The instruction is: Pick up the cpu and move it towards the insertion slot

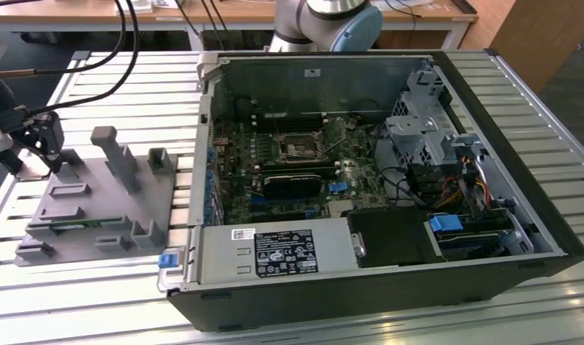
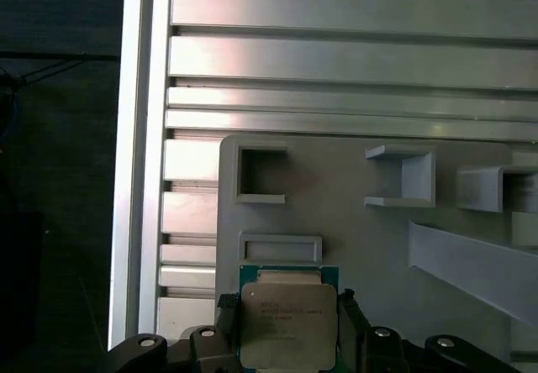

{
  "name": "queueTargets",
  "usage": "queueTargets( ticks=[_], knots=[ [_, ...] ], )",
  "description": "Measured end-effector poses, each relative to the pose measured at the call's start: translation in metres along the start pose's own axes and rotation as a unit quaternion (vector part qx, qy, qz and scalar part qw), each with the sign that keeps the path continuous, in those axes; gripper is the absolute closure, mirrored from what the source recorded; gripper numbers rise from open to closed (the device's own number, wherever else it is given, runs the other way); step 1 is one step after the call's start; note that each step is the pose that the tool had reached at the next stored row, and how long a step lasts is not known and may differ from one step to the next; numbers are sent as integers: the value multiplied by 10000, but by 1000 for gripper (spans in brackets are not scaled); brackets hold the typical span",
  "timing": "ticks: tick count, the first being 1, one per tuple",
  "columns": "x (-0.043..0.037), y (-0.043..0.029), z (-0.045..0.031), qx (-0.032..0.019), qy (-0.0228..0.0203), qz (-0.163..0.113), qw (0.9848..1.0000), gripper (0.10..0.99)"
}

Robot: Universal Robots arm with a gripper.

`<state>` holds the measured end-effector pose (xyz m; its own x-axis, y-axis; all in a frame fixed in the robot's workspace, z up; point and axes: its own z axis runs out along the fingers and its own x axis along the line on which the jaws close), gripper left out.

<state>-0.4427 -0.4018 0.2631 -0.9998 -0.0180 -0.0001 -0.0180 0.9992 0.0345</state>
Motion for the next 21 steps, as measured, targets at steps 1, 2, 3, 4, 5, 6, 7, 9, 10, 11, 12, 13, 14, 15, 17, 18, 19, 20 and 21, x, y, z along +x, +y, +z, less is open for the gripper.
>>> queueTargets(
  ticks=[1, 2, 3, 4, 5, 6, 7, 9, 10, 11, 12, 13, 14, 15, 17, 18, 19, 20, 21],
  knots=[
    [0, 2, -9, 0, 0, 0, 10000, 541],
    [0, 4, -17, 0, 0, 0, 10000, 541],
    [0, 6, -26, 0, 0, 0, 10000, 541],
    [0, 7, -35, 0, 0, 0, 10000, 541],
    [0, 9, -44, 0, 0, 0, 10000, 541],
    [0, 11, -53, 0, 0, 0, 10000, 541],
    [0, 12, -62, 0, 0, 0, 10000, 541],
    [0, 16, -83, 0, 0, 0, 10000, 541],
    [0, 18, -92, 0, 0, 0, 10000, 541],
    [0, 19, -101, 1, 0, 0, 10000, 541],
    [0, 20, -110, 1, 0, 0, 10000, 541],
    [0, 22, -121, 1, 0, 0, 10000, 541],
    [0, 24, -132, 1, 0, 0, 10000, 541],
    [0, 25, -143, 1, 0, 0, 10000, 541],
    [0, 29, -166, 1, 0, 0, 10000, 541],
    [0, 30, -178, 2, 1, 0, 10000, 541],
    [0, 32, -189, 2, 0, 0, 10000, 541],
    [-1, 34, -201, 2, 0, 0, 10000, 541],
    [-1, 35, -213, 2, 0, 0, 10000, 541]
  ],
)
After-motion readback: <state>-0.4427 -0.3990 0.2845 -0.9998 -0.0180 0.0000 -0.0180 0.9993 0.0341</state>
